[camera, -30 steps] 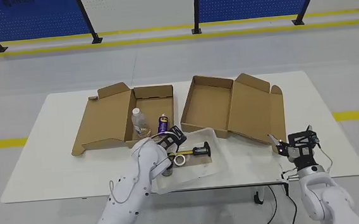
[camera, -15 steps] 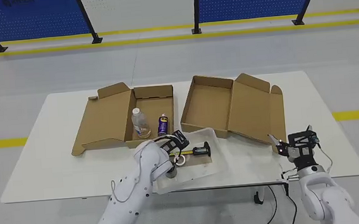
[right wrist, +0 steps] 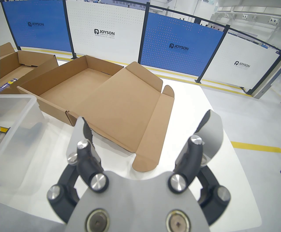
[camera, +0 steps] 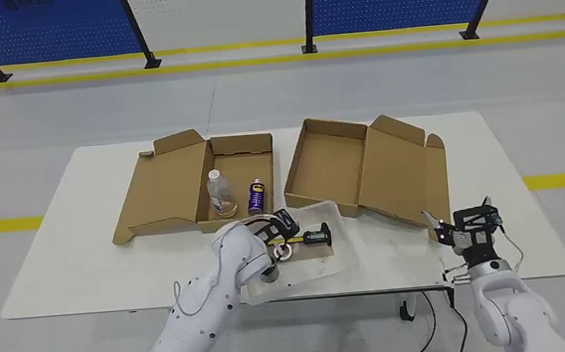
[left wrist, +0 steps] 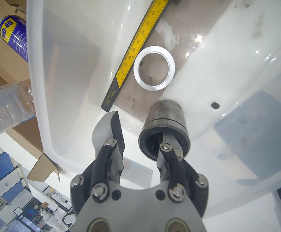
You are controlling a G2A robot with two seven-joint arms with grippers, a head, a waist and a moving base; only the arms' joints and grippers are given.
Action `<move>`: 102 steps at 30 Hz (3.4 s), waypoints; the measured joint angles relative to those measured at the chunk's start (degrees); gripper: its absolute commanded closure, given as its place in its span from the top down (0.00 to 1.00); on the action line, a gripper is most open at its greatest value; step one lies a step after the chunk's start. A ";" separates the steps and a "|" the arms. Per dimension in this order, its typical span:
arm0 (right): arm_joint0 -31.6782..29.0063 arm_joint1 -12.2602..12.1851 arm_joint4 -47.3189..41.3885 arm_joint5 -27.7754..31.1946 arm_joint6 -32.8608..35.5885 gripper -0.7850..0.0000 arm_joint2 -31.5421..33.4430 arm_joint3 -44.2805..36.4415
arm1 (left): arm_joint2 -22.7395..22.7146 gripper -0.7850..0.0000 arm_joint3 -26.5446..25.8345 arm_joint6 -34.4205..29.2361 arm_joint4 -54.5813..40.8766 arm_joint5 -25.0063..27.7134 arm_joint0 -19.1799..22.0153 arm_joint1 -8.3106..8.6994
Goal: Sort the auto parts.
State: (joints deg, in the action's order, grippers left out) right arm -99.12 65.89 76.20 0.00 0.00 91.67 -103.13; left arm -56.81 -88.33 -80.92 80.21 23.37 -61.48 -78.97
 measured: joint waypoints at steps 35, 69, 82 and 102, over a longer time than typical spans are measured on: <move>0.00 0.00 0.00 0.00 0.00 1.00 0.00 0.00 | -6.32 0.00 -15.81 -0.57 -12.98 -3.23 -1.99 2.59; 0.00 0.00 0.00 0.00 0.00 1.00 0.00 0.00 | -15.18 0.00 -20.71 1.92 -17.12 -11.54 -2.42 8.50; 0.00 0.00 0.00 0.00 0.00 1.00 0.00 0.00 | -17.93 0.00 -17.86 3.69 -12.05 -19.83 -3.22 9.04; 0.00 0.00 0.00 0.00 0.00 1.00 0.00 0.00 | -13.75 0.00 -4.24 9.65 -5.09 -28.94 2.49 7.94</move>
State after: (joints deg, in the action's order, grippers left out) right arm -99.12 65.89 76.20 0.00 0.00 91.67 -103.13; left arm -70.57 -92.57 -71.27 75.12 -5.57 -58.99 -71.03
